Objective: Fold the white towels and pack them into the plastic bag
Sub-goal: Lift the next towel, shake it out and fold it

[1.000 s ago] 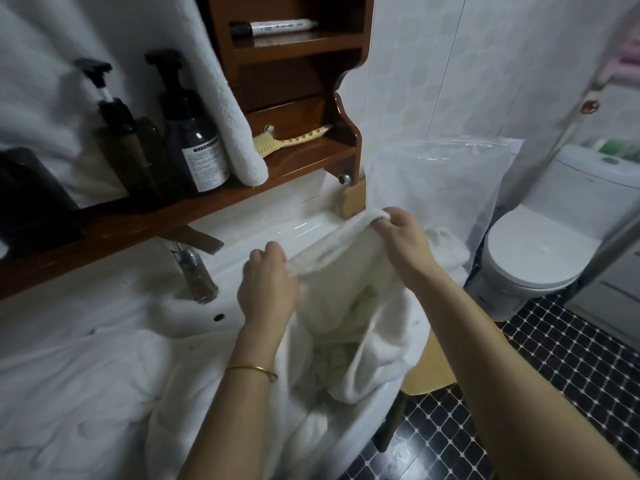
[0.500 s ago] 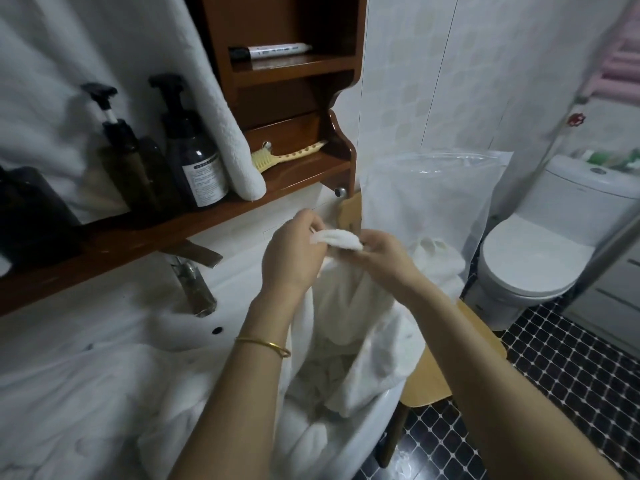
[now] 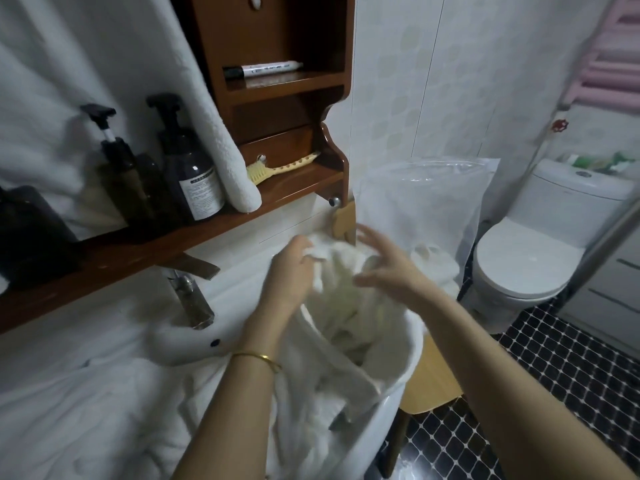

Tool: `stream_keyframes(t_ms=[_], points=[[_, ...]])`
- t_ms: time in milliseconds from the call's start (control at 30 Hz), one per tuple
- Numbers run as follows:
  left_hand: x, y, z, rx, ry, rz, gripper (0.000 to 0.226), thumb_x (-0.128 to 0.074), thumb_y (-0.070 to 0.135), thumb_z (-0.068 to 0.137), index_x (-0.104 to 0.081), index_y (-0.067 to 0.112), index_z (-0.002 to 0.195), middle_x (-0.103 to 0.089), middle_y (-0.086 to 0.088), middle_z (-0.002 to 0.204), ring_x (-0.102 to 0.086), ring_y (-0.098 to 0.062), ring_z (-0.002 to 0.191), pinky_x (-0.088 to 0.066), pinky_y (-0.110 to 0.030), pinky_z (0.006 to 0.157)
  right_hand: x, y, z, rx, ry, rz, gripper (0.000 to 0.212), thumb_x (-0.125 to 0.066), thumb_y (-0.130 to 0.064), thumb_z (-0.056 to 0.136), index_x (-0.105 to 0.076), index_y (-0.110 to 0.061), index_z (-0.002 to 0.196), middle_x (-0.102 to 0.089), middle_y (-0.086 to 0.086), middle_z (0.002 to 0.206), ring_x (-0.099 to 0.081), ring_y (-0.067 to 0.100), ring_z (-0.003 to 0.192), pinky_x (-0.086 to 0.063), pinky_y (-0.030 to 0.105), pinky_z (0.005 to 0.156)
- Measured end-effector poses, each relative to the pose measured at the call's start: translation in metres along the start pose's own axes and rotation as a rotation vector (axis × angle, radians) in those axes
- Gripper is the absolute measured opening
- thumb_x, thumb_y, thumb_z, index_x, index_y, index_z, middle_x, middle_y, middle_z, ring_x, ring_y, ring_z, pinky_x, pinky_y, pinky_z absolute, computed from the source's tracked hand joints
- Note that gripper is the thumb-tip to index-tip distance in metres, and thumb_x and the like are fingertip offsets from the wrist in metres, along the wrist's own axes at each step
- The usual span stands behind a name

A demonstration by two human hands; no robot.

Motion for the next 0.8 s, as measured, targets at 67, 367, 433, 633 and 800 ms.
stream_keyframes(t_ms=[67, 367, 433, 633, 800], points=[[-0.015, 0.027, 0.001, -0.089, -0.089, -0.034, 0.028, -0.041, 0.007, 0.09, -0.052, 0.03, 0.078, -0.057, 0.013, 0.079, -0.055, -0.006, 0.076, -0.041, -0.014, 0.058, -0.025, -0.01, 0.001, 0.058, -0.079, -0.115, 0.039, -0.075, -0.012, 0.076, -0.063, -0.014, 0.113, -0.063, -0.003, 0.097, -0.057, 0.01, 0.086, -0.045, 0.029, 0.073], [0.001, -0.035, -0.01, 0.098, 0.008, 0.469, 0.013, -0.044, 0.0, 0.087, -0.05, 0.01, 0.081, -0.055, -0.01, 0.089, -0.05, -0.03, 0.076, -0.036, -0.029, 0.057, 0.031, 0.001, 0.016, -0.023, 0.393, -0.034, 0.006, -0.063, -0.012, 0.084, -0.068, -0.009, 0.081, -0.052, -0.003, 0.059, -0.045, 0.011, 0.054, -0.031, 0.019, 0.046], [0.008, -0.058, -0.017, 0.182, 0.012, 0.504, 0.016, -0.045, 0.005, 0.09, -0.058, 0.008, 0.098, -0.06, -0.012, 0.1, -0.052, -0.028, 0.08, -0.039, -0.029, 0.06, 0.05, 0.017, 0.021, -0.108, 0.522, 0.084, 0.011, -0.06, -0.011, 0.085, -0.069, -0.005, 0.088, -0.056, 0.004, 0.067, -0.049, 0.014, 0.06, -0.036, 0.026, 0.052], [0.032, -0.1, -0.025, 0.32, 0.042, 0.454, 0.018, -0.053, 0.011, 0.091, -0.061, 0.009, 0.107, -0.062, -0.012, 0.104, -0.058, -0.03, 0.091, -0.05, -0.036, 0.073, 0.085, 0.052, 0.032, -0.312, 0.754, 0.185, 0.018, -0.044, -0.011, 0.09, -0.06, -0.005, 0.089, -0.048, 0.005, 0.068, -0.046, 0.019, 0.075, -0.034, 0.028, 0.065], [0.019, -0.108, -0.024, 0.326, -0.005, 0.355, 0.005, -0.052, 0.012, 0.092, -0.056, 0.012, 0.09, -0.062, -0.008, 0.094, -0.056, -0.028, 0.09, -0.039, -0.027, 0.066, 0.062, 0.056, 0.029, -0.317, 0.576, -0.433, 0.045, -0.051, -0.005, 0.085, -0.046, -0.012, 0.129, -0.045, 0.014, 0.131, -0.047, 0.035, 0.116, -0.039, 0.039, 0.095]])
Point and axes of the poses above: each hand's wrist, its own z-axis towards the middle knuckle, its own x-axis out of the back of the hand, y = z × x, the point moved 8 cm from there along z, towards the middle knuckle
